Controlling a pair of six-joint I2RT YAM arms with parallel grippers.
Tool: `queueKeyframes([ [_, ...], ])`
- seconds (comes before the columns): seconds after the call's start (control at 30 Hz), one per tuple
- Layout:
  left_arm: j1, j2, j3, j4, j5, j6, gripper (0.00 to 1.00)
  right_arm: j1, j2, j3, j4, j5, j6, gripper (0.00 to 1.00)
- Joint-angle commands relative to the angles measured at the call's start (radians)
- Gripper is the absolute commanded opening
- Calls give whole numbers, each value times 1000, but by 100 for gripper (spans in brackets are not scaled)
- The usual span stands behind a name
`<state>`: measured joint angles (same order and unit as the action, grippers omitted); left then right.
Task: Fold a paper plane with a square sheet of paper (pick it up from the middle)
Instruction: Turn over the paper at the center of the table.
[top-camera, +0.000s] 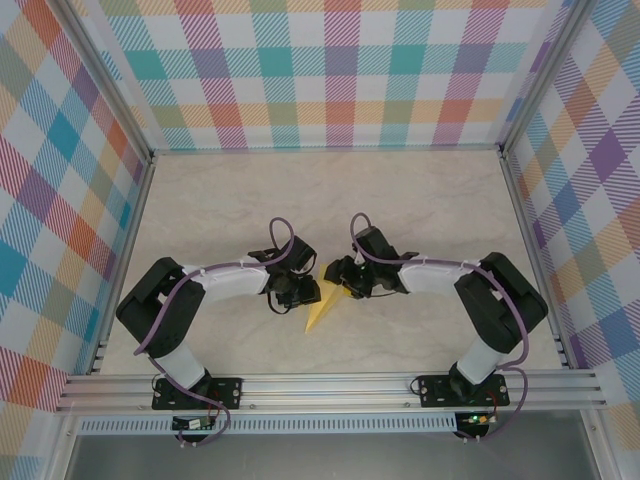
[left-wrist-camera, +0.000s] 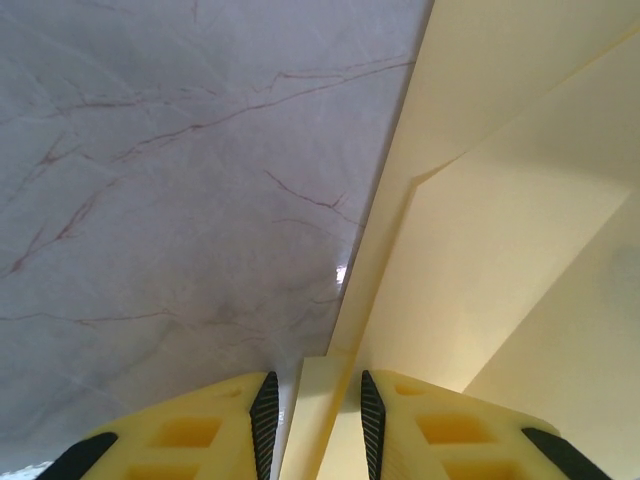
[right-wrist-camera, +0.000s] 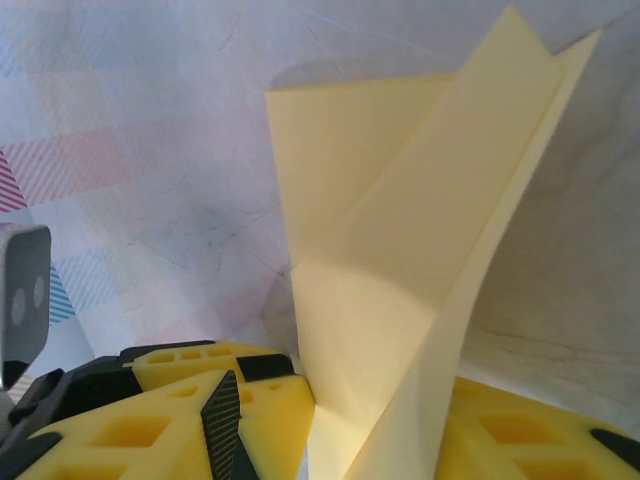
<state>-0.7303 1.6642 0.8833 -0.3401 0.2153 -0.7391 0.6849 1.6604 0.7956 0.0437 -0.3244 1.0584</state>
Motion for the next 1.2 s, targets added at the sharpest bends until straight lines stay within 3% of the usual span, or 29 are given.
queueKeyframes([
  [0.0,2,-9,-13,0,-8,3,31,5,34,40,15,5,-25,49],
  [0.27,3,-37,-27,-3,-30,-15,31,5,65,22,38,-12,-11,43],
  [0.47,3,-41,-30,-8,-37,-18,31,12,27,-24,45,13,5,44],
  [0.7,2,-50,-34,-2,-46,-23,30,11,48,-28,115,-4,-15,34],
  [1.0,3,-85,-51,-8,-68,-35,30,11,88,1,146,-7,-21,34],
  [1.17,3,-137,-77,-14,-109,-55,30,11,82,2,161,-21,-44,24],
])
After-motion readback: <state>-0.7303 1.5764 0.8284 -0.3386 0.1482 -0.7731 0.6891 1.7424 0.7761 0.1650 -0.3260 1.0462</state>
